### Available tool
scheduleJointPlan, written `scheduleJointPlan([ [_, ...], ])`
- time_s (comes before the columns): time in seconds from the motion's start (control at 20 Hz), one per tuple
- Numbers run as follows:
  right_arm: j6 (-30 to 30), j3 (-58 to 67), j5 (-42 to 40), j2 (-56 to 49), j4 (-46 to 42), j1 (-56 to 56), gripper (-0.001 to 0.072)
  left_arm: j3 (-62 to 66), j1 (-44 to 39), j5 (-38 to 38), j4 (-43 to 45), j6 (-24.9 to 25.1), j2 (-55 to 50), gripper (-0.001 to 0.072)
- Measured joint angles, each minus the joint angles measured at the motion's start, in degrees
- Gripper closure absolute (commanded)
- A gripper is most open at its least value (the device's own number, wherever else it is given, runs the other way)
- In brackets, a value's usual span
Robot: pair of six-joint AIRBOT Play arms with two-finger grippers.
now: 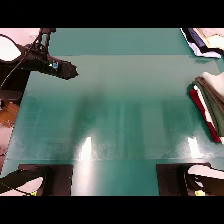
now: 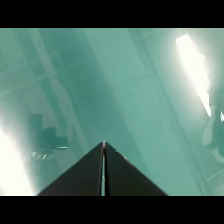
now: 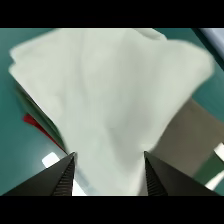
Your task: Fold the shirts.
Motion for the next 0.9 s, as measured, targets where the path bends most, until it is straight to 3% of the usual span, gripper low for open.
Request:
scheduleJointPlan([
  [0.2, 1.44, 0.02, 4.13, 0.0, -4.66, -0.22, 0.0211, 0.0, 0.0, -0.61, 0.0, 0.85, 0.0, 0.0681],
  [0.35, 2.73, 0.02, 5.46, 0.02, -2.78, 0.26, 0.0216, 0.0, 0.02, -0.87, -0.02, 1.05, 0.0, 0.0681],
  [0.4, 2.93, 0.02, 6.03, 0.02, 0.07, 1.11, 0.0285, 0.0, 0.0, -0.87, -0.02, 1.09, 0.0, 0.0681],
  [0.5, 3.21, 0.0, 6.99, 0.02, 6.14, 3.91, 0.0351, 0.0, 0.0, -1.05, -0.17, 1.09, 0.0, 0.0681],
  [0.65, 3.37, 0.0, 8.0, 0.02, 13.44, 11.43, 0.0655, 0.0, 0.02, -2.08, -0.61, 1.09, 0.0, 0.0681],
  [0.7, 3.39, 0.02, 8.09, 0.02, 14.69, 14.25, 0.0693, 0.0, 0.0, -2.14, -0.74, 1.07, 0.0, 0.0681],
  [0.9, 3.41, 0.02, 7.67, 0.02, 17.07, 25.62, 0.0693, 0.0, 0.0, -1.46, -0.85, 1.05, 0.0, 0.0681],
])
